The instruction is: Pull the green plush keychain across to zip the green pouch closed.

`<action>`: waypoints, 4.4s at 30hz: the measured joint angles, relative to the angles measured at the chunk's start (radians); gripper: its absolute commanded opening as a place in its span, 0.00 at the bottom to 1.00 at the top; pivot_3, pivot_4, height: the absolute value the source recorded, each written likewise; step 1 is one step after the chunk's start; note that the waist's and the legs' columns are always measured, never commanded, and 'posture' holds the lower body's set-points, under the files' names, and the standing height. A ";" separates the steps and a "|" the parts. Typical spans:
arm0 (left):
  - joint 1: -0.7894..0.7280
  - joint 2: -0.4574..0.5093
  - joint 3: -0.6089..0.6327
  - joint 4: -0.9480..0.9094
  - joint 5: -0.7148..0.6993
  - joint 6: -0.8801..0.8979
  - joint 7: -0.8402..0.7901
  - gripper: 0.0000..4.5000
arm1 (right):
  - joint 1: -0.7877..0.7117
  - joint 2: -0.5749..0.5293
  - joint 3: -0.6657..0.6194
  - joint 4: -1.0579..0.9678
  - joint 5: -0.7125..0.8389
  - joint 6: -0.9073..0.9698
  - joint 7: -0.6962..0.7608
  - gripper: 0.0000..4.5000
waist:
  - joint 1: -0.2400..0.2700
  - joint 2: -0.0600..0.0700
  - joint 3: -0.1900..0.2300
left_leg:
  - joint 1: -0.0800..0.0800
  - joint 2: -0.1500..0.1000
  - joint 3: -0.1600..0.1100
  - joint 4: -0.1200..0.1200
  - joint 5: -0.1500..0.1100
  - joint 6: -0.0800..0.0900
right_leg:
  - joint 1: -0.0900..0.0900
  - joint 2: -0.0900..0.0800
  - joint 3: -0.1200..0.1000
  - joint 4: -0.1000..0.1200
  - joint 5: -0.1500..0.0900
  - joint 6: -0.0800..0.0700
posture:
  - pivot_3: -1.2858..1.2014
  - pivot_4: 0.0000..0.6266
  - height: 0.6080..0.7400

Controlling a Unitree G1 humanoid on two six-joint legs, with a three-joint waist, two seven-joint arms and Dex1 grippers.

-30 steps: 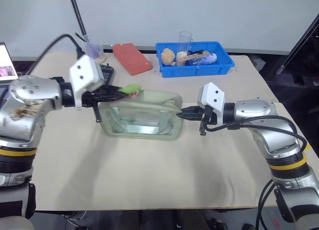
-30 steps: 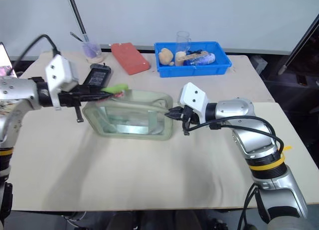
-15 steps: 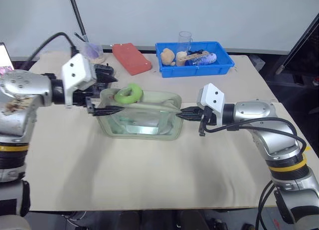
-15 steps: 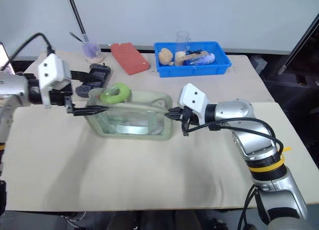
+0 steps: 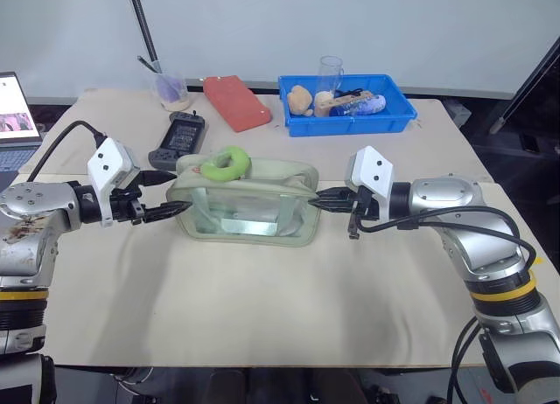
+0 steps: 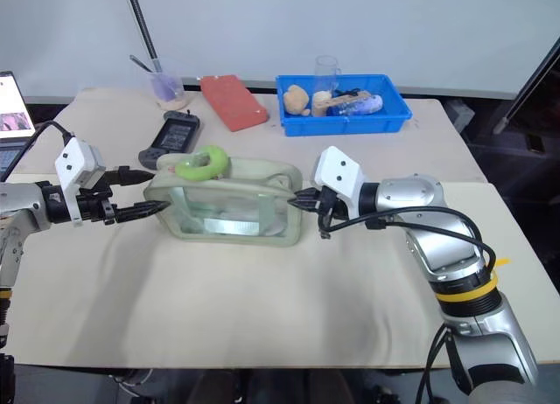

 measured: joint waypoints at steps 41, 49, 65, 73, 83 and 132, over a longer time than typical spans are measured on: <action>0.047 -0.006 0.006 -0.104 -0.008 0.035 0.038 0.00 | -0.457 0.404 0.193 0.435 -0.138 -0.064 -0.037 0.22 | -0.003 0.000 0.000 | -0.002 0.000 -0.001 0.000 0.000 0.000 | -0.007 0.000 0.000 0.009 0.001 -0.006 | 0.52 0.24 1.00; 0.034 -0.007 0.003 -0.105 -0.014 0.029 0.031 0.00 | -0.456 0.379 0.163 0.363 -0.076 0.043 -0.007 0.01 | -0.002 0.000 0.000 | -0.004 0.000 -0.001 0.000 0.000 0.000 | -0.009 0.000 0.000 0.009 0.001 -0.006 | 0.52 0.24 1.00; -0.048 -0.020 -0.072 -0.063 -0.036 -0.027 0.023 0.00 | -0.400 0.294 0.107 0.209 0.026 0.190 -0.097 0.01 | -0.007 0.000 0.000 | -0.009 0.000 0.000 0.000 0.000 0.000 | -0.015 0.001 0.000 0.012 0.001 -0.006 | 0.52 0.24 1.00; 0.028 0.050 -0.004 -0.042 -0.036 -0.032 0.016 0.00 | -0.399 0.411 0.161 0.264 -0.024 0.115 -0.175 0.01 | -0.018 0.000 0.000 | -0.009 0.000 0.000 0.000 0.000 0.000 | -0.016 0.001 0.000 0.012 0.001 -0.007 | 0.52 0.24 1.00; 0.142 0.052 0.049 -0.088 -0.039 -0.053 0.046 0.00 | -0.399 0.448 0.188 0.329 -0.063 0.000 -0.164 0.42 | -0.014 0.000 0.000 | -0.009 0.000 0.000 0.000 0.000 0.000 | -0.016 0.000 0.000 0.012 0.001 -0.007 | 0.52 0.24 1.00; 0.067 0.058 0.001 -0.007 0.003 -0.097 0.010 0.00 | -0.131 0.055 -0.150 0.155 -0.017 0.261 -0.289 0.01 | -0.010 0.000 0.000 | -0.008 0.000 0.001 0.000 0.000 0.000 | -0.016 0.000 0.001 0.012 -0.001 -0.006 | 0.52 0.24 1.00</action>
